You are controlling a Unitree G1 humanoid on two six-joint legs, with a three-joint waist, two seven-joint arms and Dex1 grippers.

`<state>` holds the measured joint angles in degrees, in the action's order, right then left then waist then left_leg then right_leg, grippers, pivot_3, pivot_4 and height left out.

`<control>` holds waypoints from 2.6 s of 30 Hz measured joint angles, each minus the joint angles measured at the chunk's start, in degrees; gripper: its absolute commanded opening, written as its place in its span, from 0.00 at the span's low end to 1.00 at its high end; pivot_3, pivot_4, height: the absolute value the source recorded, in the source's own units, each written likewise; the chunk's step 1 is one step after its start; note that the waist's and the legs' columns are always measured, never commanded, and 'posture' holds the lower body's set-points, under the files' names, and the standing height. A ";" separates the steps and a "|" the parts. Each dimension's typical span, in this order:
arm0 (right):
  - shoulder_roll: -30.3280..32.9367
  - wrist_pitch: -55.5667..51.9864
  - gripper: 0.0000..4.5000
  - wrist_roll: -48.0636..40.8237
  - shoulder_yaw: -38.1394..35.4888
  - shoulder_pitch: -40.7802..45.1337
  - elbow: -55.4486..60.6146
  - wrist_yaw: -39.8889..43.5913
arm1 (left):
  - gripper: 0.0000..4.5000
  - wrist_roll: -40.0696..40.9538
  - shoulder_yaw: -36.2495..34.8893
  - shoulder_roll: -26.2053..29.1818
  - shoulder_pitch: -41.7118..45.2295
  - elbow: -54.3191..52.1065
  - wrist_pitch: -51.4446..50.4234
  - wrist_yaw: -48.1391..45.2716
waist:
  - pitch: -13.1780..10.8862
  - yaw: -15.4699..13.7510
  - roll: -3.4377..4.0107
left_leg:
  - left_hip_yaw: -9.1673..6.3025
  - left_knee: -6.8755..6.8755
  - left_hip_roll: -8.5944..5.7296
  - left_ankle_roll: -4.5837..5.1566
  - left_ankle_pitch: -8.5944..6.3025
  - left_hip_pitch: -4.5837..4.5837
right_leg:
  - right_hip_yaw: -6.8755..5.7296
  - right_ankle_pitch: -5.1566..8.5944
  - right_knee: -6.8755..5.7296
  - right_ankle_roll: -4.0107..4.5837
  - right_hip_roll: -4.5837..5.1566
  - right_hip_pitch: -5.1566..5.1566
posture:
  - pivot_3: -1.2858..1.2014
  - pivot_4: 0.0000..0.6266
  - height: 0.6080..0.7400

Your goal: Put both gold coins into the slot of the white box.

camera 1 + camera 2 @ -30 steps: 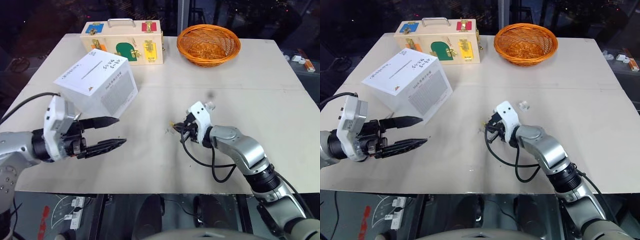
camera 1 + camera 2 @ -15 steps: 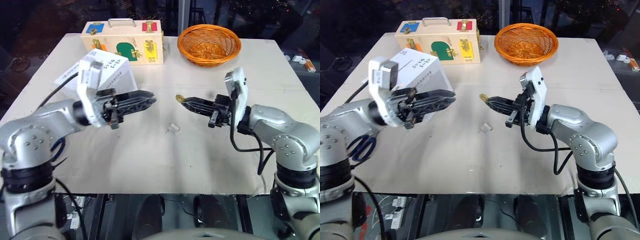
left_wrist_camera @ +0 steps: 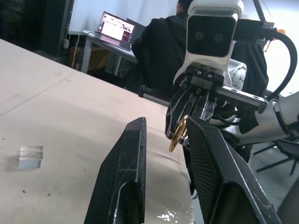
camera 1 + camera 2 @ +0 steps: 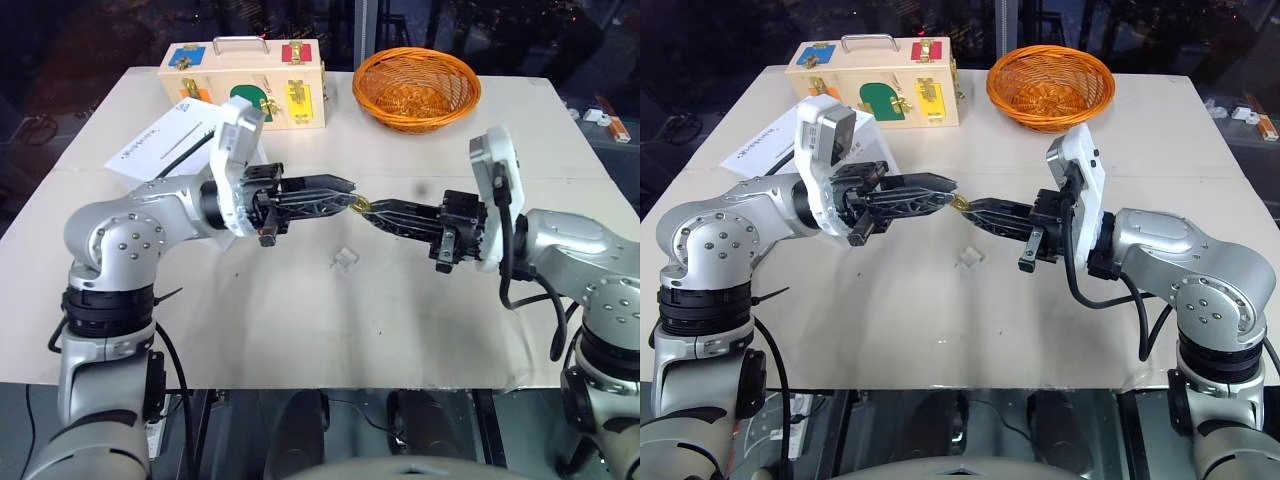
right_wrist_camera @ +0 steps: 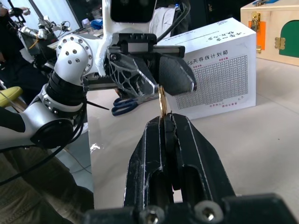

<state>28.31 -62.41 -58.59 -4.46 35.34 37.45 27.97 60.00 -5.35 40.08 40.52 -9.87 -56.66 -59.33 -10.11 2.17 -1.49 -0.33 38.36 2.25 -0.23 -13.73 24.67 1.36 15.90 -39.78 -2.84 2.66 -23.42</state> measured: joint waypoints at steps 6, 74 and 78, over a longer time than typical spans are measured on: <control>0.46 0.20 0.00 -1.18 0.31 0.02 -0.01 -1.56 | 0.01 -0.36 0.53 -0.04 0.12 0.08 0.00 -1.89 | 0.00 -0.01 0.00 | 0.00 0.00 0.00 0.00 0.00 0.01 | 0.00 0.00 0.00 0.00 0.00 0.00 | 0.52 0.24 0.90; 9.67 15.37 1.00 12.54 3.51 7.56 -2.73 6.76 | 0.13 -40.69 3.53 19.44 16.97 41.66 11.65 0.87 | -0.04 -1.15 -0.03 | 0.11 0.00 0.03 0.00 0.00 0.12 | 0.02 0.01 -0.05 0.00 0.00 -0.19 | 0.52 0.24 0.90; 9.69 14.80 1.00 11.18 3.35 7.11 -1.94 6.16 | 0.39 -36.55 -3.43 17.25 15.31 37.12 11.21 1.76 | -0.07 -1.22 -0.09 | 0.08 0.03 0.05 0.00 0.00 0.21 | -0.02 0.01 0.00 0.00 0.03 -0.19 | 0.52 0.24 0.90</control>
<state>37.99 -47.61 -47.40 -1.11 42.45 35.51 34.13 23.45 -8.78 57.32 55.83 27.24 -45.45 -57.58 -10.18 0.95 -1.59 -0.25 38.39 2.29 -0.23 -13.73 24.89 1.34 15.91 -39.78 -2.84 2.68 -23.61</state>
